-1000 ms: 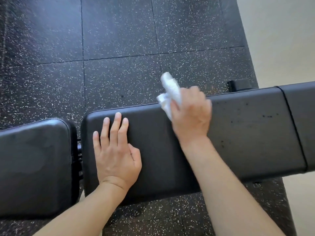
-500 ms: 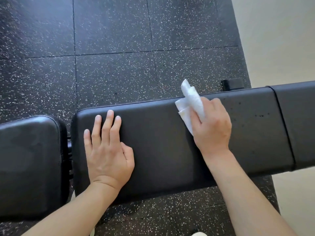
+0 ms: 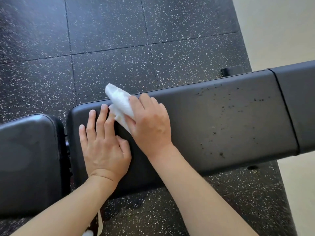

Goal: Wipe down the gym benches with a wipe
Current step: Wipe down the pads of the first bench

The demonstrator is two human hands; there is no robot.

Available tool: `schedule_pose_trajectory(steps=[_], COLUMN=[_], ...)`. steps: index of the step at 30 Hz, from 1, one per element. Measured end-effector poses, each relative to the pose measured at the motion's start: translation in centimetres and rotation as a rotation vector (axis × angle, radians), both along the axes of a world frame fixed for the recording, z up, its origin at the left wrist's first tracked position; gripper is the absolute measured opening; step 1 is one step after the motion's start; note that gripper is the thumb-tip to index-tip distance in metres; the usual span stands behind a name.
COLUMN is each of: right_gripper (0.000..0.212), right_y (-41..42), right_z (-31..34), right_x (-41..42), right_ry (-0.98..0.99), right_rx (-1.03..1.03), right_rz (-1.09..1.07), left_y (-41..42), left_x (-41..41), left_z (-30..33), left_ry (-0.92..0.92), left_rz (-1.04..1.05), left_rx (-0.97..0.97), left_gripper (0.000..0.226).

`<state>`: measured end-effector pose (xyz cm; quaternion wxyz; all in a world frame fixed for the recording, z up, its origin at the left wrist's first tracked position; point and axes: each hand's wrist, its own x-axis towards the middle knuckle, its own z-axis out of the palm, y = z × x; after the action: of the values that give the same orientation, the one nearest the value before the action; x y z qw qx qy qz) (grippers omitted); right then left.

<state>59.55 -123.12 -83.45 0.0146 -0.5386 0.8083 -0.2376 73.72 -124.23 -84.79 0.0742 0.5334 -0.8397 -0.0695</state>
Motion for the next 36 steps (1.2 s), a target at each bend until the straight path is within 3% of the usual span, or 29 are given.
schedule_pose_trajectory(steps=[5, 8, 11, 16, 18, 21, 25, 29, 32, 36], right_gripper=[0.029, 0.033, 0.034, 0.021, 0.021, 0.026, 0.033, 0.03, 0.029, 0.025], right_y=[14.4, 18.1, 14.7, 4.3, 1.9, 1.8, 7.7, 14.6, 14.4, 7.4], right_z=[-0.5, -0.5, -0.8, -0.4, 0.3, 0.6, 0.3, 0.0, -0.2, 0.1], right_x=[-1.1, -3.1, -6.5, -10.6, -9.3, -5.8, -1.8, -4.2, -9.3, -13.4], right_ry=[-0.017, -0.018, 0.055, 0.055, 0.044, 0.016, -0.022, 0.013, 0.05, 0.044], right_rx=[0.026, 0.025, -0.013, -0.047, -0.028, -0.025, 0.01, 0.035, -0.001, 0.01], right_rz=[0.116, 0.227, 0.249, -0.136, -0.169, -0.072, 0.208, 0.363, 0.204, -0.217], left_y=[0.2, 0.2, 0.1, 0.2, 0.3, 0.2, 0.1, 0.2, 0.1, 0.1], left_x=[-0.1, 0.0, 0.1, 0.0, 0.1, 0.1, -0.1, -0.1, 0.1, 0.1], left_z=[0.1, 0.1, -0.1, -0.1, -0.1, 0.0, 0.1, -0.1, -0.3, -0.2], left_ry=[0.004, 0.002, 0.009, 0.012, 0.015, 0.016, 0.016, 0.013, -0.004, -0.016], left_rz=[0.007, 0.005, 0.006, 0.01, 0.007, 0.009, 0.008, 0.009, 0.006, 0.001], left_rx=[-0.006, -0.014, -0.018, -0.026, -0.022, -0.013, 0.003, -0.013, -0.022, -0.018], left_gripper=[0.073, 0.072, 0.072, 0.072, 0.072, 0.07, 0.072, 0.073, 0.073, 0.073])
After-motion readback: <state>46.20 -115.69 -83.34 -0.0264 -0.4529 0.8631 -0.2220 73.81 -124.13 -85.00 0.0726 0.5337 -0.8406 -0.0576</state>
